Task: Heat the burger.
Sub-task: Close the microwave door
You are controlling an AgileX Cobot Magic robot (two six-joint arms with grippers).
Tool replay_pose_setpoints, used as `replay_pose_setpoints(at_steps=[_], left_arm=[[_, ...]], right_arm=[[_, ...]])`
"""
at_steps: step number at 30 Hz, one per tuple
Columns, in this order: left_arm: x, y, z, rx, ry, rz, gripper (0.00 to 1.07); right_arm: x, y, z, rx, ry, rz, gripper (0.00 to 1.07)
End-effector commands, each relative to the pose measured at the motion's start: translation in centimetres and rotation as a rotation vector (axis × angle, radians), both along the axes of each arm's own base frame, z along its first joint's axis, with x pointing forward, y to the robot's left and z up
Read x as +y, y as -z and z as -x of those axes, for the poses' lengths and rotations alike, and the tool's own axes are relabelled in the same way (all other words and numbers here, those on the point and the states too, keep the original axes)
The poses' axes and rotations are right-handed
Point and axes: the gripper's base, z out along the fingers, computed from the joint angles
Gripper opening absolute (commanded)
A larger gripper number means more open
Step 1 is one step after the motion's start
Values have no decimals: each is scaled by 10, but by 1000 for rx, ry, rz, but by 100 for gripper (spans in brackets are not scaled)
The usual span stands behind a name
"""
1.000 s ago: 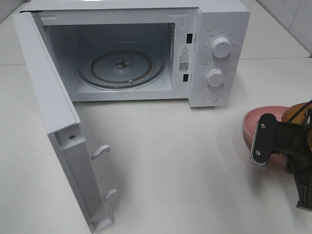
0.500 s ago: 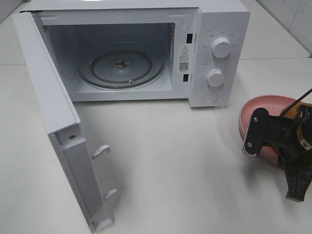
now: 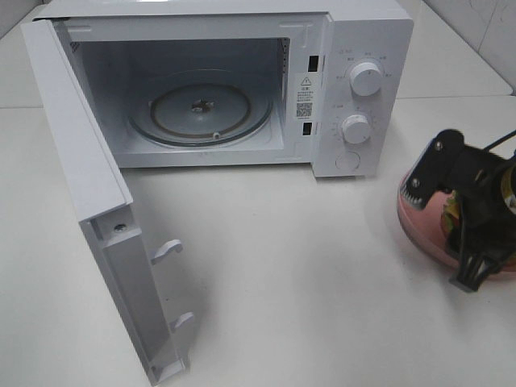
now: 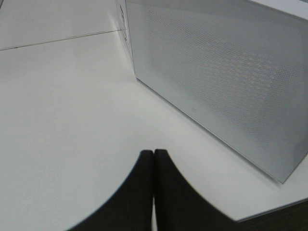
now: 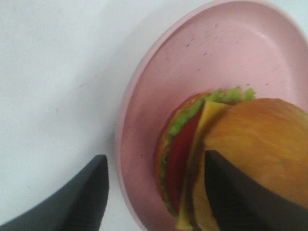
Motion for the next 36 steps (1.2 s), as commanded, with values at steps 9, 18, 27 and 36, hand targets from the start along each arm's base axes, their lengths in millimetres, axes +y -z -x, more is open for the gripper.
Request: replay_pose_setpoints(at_steps=[9,18,27,36], left_arm=[[1,0,3,-27,-4,11,0],[1,0,3,-27,-4,11,0],[1,0,3,-27,-4,11,0],[1,0,3,-27,-4,11,0]], right_arm=[[8,-63,-2,91,449,-279,61],[16,-84,2,262,590,-358,61],[-24,-85,-5,245,811,-394,61],[-48,-121,29,196,939,-436,61]])
